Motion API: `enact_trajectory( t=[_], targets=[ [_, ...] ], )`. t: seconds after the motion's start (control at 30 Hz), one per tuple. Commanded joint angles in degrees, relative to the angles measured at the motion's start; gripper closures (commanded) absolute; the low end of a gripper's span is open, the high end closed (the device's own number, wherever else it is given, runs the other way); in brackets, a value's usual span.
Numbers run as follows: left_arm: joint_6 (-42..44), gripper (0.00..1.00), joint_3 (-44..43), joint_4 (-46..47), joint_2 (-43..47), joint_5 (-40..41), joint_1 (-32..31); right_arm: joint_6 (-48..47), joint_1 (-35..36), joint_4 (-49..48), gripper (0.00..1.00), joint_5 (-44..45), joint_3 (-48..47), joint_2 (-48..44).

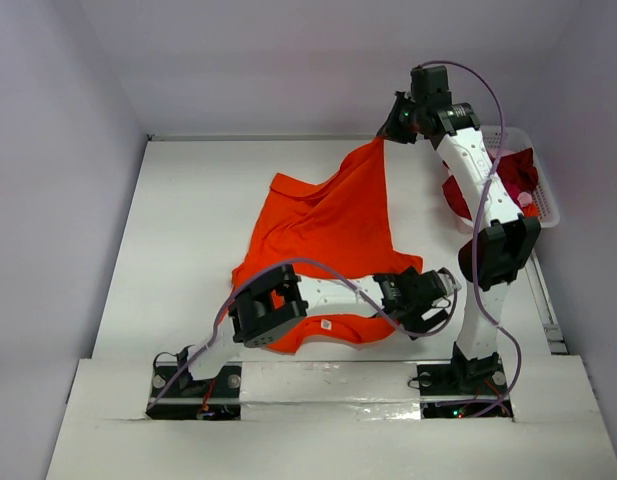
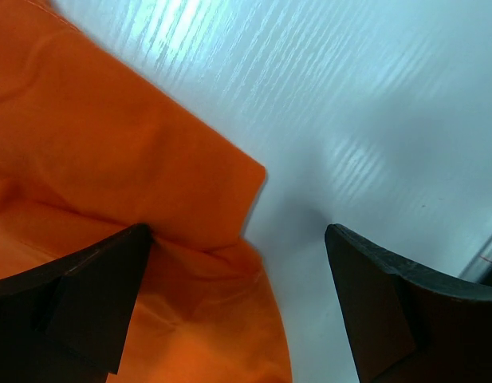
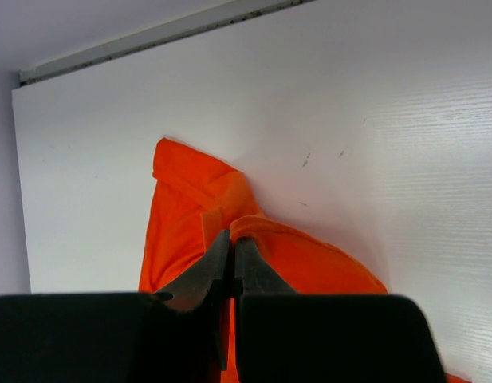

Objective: Fold and stack the t-shirts
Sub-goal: Flatten the tshirt out

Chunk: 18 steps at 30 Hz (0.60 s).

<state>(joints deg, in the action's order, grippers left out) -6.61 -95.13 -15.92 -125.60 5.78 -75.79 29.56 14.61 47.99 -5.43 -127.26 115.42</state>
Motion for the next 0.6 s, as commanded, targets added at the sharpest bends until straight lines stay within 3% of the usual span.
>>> enact_trajectory(
  t=[0.0, 0.57],
  targets=[
    [0.72, 0.08, 0.04, 3.0, 0.8, -0.07, -0.32, -0.82, -0.46, -1.76, 1.0, -1.16, -1.32, -3.88],
    [1.25, 0.1, -4.71, 1.78, -1.66, 6.07, -0.32, -0.65, -0.46, -2.11, 1.0, -2.04, -1.06, -3.44]
  ],
)
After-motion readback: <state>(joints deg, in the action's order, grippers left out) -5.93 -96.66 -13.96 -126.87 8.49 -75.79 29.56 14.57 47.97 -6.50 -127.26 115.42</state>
